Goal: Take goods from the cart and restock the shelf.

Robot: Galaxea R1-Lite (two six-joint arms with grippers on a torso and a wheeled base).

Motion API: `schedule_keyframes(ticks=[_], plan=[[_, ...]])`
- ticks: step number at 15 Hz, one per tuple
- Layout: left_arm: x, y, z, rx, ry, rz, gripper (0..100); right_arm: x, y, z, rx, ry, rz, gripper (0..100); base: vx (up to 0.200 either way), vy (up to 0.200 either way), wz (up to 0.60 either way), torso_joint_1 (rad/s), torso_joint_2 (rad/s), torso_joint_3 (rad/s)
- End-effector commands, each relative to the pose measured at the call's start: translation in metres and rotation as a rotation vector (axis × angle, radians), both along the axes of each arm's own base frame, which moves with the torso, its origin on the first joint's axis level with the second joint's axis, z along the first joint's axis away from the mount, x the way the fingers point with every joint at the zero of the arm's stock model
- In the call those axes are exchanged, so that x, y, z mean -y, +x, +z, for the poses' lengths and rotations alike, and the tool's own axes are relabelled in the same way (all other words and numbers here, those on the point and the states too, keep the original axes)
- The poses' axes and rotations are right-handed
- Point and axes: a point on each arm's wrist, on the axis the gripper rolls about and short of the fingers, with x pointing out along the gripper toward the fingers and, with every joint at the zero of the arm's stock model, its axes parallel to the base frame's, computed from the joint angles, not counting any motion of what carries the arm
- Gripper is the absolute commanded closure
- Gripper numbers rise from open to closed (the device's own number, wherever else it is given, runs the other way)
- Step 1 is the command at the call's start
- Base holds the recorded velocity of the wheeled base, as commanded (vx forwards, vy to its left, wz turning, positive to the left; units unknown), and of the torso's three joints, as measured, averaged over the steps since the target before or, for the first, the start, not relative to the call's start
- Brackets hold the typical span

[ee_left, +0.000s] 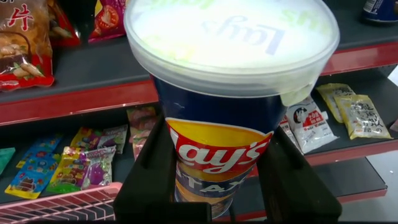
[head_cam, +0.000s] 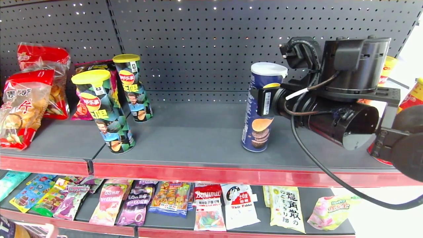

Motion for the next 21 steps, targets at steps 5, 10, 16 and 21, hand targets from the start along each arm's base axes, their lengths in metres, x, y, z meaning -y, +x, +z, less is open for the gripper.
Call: schedule_keyframes(ticks=[5, 10, 16, 21], plan=[[0.0, 0.0, -0.002, -0.005, 0.001, 0.001, 100, -0.013, -0.013, -0.005, -0.017, 0.021, -0.016, 100, 0.0, 0.0, 0.0, 0.0, 0.0, 0.0], [0.0, 0.0, -0.002, -0.007, 0.001, -0.001, 100, -0.017, -0.028, -0.01, -0.028, 0.004, 0.004, 100, 0.0, 0.0, 0.0, 0.0, 0.0, 0.0], [0.0, 0.0, -0.002, -0.005, 0.001, 0.001, 100, -0.018, -0.03, -0.015, -0.037, -0.013, -0.01, 100, 0.0, 0.0, 0.0, 0.0, 0.0, 0.0], [0.0, 0.0, -0.002, -0.005, 0.001, 0.001, 100, -0.021, -0.032, -0.015, -0.035, -0.013, 0.001, 100, 0.0, 0.0, 0.0, 0.0, 0.0, 0.0]])
